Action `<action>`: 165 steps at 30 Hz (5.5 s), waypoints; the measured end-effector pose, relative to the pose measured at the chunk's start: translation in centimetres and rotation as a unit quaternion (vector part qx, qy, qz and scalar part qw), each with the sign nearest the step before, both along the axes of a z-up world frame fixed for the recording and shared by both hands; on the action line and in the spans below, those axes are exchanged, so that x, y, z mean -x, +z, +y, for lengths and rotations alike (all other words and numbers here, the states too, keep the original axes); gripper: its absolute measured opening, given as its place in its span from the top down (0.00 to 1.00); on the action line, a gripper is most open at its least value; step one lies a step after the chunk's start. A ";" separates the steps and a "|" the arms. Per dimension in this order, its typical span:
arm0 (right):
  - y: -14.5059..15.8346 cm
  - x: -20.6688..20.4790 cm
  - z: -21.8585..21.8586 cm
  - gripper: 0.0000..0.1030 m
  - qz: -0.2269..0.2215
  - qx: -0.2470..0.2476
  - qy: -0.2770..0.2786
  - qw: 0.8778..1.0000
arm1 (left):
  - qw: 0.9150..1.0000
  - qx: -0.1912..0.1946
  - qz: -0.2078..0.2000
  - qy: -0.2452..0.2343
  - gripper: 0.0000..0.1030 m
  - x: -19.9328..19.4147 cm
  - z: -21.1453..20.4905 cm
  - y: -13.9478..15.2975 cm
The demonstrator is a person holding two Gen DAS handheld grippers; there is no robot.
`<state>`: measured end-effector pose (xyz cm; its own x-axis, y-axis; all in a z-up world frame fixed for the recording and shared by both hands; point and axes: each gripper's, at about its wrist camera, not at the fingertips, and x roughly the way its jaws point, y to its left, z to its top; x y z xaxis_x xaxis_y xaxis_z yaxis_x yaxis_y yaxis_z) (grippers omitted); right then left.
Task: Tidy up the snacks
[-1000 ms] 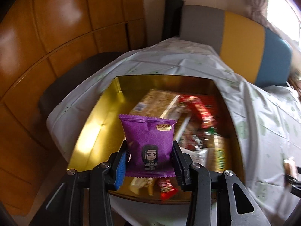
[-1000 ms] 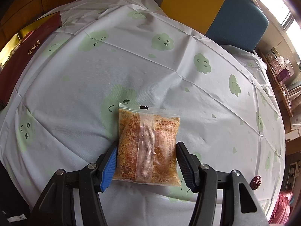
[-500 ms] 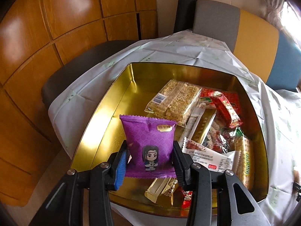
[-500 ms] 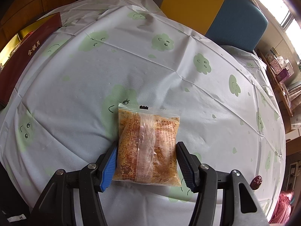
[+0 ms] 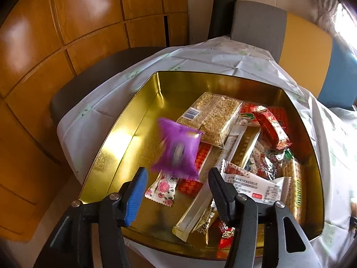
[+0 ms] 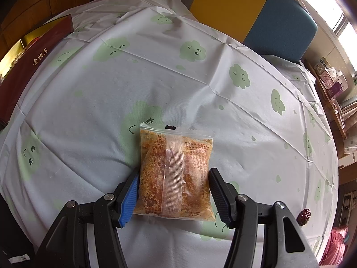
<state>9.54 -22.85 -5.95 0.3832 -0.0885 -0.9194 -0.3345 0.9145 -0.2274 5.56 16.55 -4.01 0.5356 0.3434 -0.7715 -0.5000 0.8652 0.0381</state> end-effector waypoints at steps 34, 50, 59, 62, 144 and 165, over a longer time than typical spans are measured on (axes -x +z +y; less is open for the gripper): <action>4.9 -1.0 6.6 0.42 -0.008 -0.096 0.050 0.994 | 0.998 0.009 -0.053 0.012 0.44 3.1 1.3 3.8; 5.8 -3.9 27.3 0.41 0.026 -0.222 0.202 0.953 | 0.998 0.024 -0.055 0.010 0.44 3.4 2.1 2.7; 1.5 -4.9 29.8 0.40 0.067 -0.205 0.186 0.959 | 0.998 0.031 -0.054 0.014 0.44 3.4 2.3 2.6; 2.2 -4.3 29.1 0.40 0.058 -0.208 0.190 0.958 | 0.998 0.030 -0.055 0.014 0.44 3.4 2.3 2.6; 6.0 5.8 15.7 0.63 -0.136 -0.186 0.034 0.973 | 0.990 -0.004 -0.106 -0.095 0.30 5.9 -8.6 5.1; 5.9 5.9 14.8 0.63 -0.139 -0.187 0.024 0.972 | 0.990 -0.003 -0.104 -0.100 0.30 5.7 -9.0 5.0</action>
<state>3.61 -8.04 -0.05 0.6171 0.2560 -0.7441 -0.3527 0.9353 0.0293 -0.17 7.52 0.94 0.7402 0.2187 -0.6358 -0.3159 0.9479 -0.0416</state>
